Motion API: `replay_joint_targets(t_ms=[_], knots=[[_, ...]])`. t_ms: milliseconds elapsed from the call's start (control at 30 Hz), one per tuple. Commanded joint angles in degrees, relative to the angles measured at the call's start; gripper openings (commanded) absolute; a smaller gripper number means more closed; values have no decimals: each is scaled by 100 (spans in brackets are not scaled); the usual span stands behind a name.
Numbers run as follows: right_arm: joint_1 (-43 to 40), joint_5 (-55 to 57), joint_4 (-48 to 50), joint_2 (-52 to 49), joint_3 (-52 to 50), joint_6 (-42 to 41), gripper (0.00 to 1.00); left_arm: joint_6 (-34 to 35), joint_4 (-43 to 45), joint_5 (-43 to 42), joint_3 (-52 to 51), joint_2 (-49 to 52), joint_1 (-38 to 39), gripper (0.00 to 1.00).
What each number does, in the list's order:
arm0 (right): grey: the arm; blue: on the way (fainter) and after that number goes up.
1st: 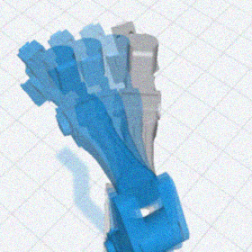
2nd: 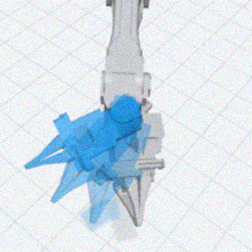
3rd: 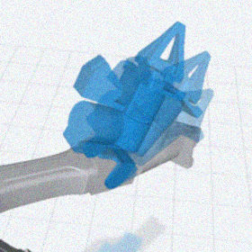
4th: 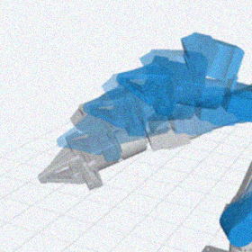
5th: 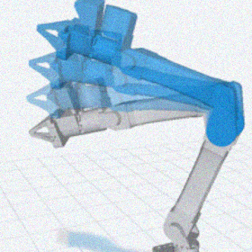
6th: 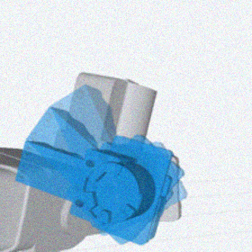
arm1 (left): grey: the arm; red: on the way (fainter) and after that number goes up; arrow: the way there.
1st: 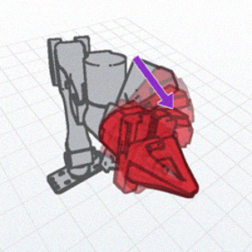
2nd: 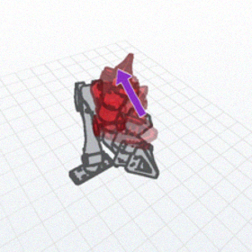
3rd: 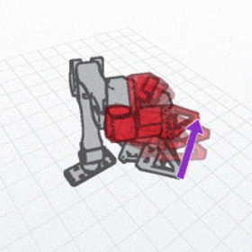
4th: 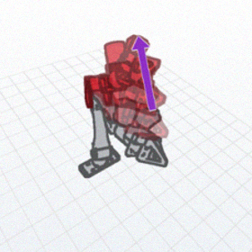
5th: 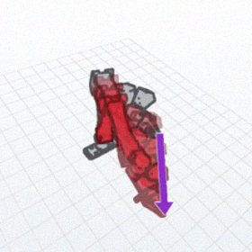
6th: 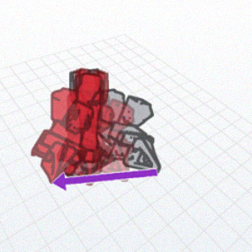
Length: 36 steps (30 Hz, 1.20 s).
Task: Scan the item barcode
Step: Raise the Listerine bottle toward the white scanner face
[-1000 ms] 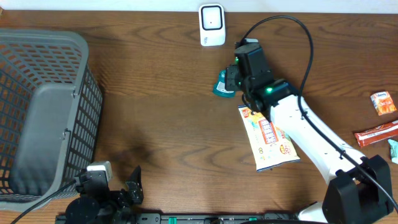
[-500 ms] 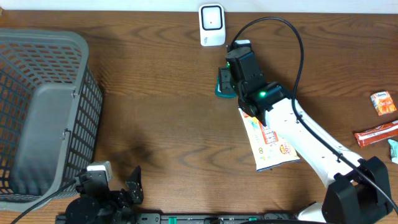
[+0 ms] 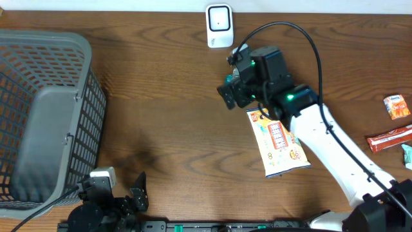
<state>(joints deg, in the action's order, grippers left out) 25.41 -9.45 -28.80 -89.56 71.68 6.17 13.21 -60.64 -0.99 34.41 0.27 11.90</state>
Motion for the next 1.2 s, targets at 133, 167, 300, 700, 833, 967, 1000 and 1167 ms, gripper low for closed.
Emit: replay_joint_targets(t_ms=[133, 167, 300, 700, 833, 967, 1000, 1167], knots=[[-393, -181, 304, -577, 61, 1235, 99, -92, 0, 13, 20, 0, 24, 99], [-415, -184, 407, -651, 61, 1233, 99, -92, 0, 13, 20, 0, 24, 99], [-442, -186, 675, -881, 61, 1235, 99, -92, 0, 13, 20, 0, 24, 99], [-433, -219, 1572, -1926, 61, 1322, 70, -92, 0, 13, 20, 0, 24, 99], [-431, -378, 1626, -1993, 63, 1318, 35, -92, 0, 13, 20, 0, 24, 99], [-433, -483, 1864, -1980, 63, 1220, 24, -92, 0, 13, 20, 0, 24, 99], [-433, -483, 1919, -1980, 63, 1154, 24, -92, 0, 13, 20, 0, 24, 99], [-433, -483, 2017, -1963, 63, 1010, 20, -92, 0, 13, 20, 0, 24, 99]])
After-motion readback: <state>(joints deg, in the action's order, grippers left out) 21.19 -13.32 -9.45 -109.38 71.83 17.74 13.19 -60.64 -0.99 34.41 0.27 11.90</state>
